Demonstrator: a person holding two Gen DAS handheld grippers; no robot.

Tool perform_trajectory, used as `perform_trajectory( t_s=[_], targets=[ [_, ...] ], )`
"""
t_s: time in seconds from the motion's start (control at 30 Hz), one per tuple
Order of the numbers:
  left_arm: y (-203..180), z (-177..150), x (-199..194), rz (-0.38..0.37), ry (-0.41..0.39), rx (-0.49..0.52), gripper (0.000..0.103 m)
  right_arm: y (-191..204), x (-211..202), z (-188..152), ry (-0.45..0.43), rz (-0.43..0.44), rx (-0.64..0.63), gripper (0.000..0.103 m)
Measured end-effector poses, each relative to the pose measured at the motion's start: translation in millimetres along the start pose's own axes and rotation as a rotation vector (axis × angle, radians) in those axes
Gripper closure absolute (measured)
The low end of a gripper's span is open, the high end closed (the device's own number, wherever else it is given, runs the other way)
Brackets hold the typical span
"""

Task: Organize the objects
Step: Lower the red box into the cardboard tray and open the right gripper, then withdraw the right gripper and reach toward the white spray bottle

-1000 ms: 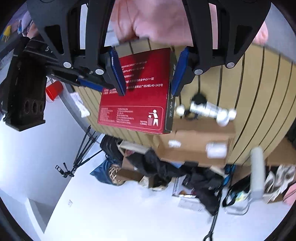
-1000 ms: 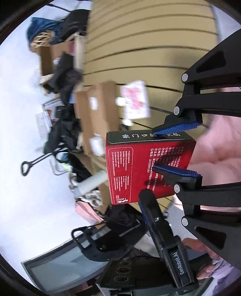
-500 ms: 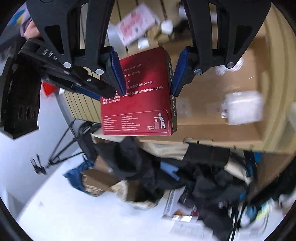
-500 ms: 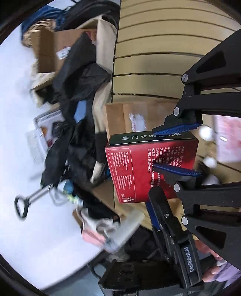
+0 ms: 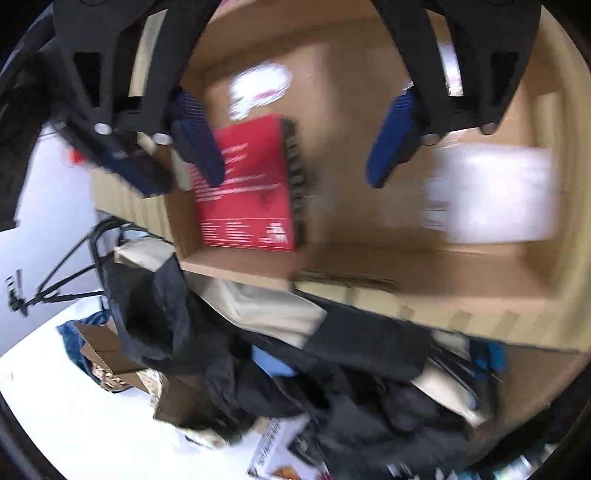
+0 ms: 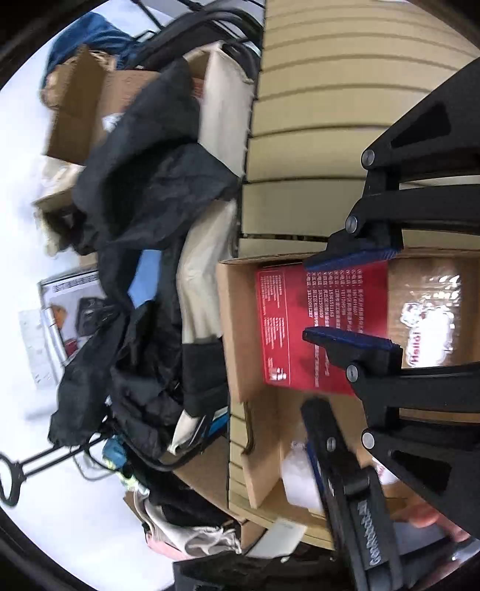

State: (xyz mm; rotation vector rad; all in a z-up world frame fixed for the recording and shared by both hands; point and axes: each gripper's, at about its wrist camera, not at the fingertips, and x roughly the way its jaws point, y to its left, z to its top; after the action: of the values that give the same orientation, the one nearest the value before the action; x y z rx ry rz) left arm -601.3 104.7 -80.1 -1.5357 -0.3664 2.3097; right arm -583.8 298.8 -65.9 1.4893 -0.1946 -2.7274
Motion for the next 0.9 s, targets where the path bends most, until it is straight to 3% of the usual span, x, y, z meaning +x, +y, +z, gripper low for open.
perform_trajectory(
  t_s=[0.03,0.07,0.1,0.13,0.23,0.37,0.6,0.77,0.9],
  targets=[
    [0.8,-3.5,-21.8,0.025,-0.031,0.034,0.017,4.6,-17.4,-0.1,-0.028,0.017,-0.020,0.062],
    [1.7,-4.8,-35.7,0.050,-0.049,0.060,0.008,8.6,-32.7,-1.0,-0.044,0.031,-0.043,0.043],
    [1.7,-9.5,-56.5,0.101,-0.078,0.094,0.004,13.1,-49.2,-2.8,-0.054,0.041,-0.067,0.014],
    [2.2,-15.6,-79.5,0.151,-0.120,0.131,0.000,16.7,-65.2,-3.7,-0.063,0.052,-0.091,0.009],
    [9.8,-36.4,-141.1,0.311,-0.208,0.212,0.000,25.1,-106.9,-7.9,-0.079,0.072,-0.147,0.008],
    [25.6,-74.6,-193.1,0.420,-0.210,0.210,0.000,21.5,-156.6,-23.6,-0.063,0.069,-0.144,0.008],
    [27.6,-160.3,-260.4,0.450,-0.240,0.176,0.000,32.5,-235.0,-98.3,-0.106,0.105,-0.139,0.008],
    [10.2,-254.7,-300.1,0.372,-0.330,0.258,0.000,55.2,-281.6,-201.9,-0.147,0.147,-0.223,0.008],
    [10.9,-345.4,-310.9,0.314,-0.373,0.255,0.000,64.6,-295.6,-280.2,-0.151,0.174,-0.233,0.008]
  ],
)
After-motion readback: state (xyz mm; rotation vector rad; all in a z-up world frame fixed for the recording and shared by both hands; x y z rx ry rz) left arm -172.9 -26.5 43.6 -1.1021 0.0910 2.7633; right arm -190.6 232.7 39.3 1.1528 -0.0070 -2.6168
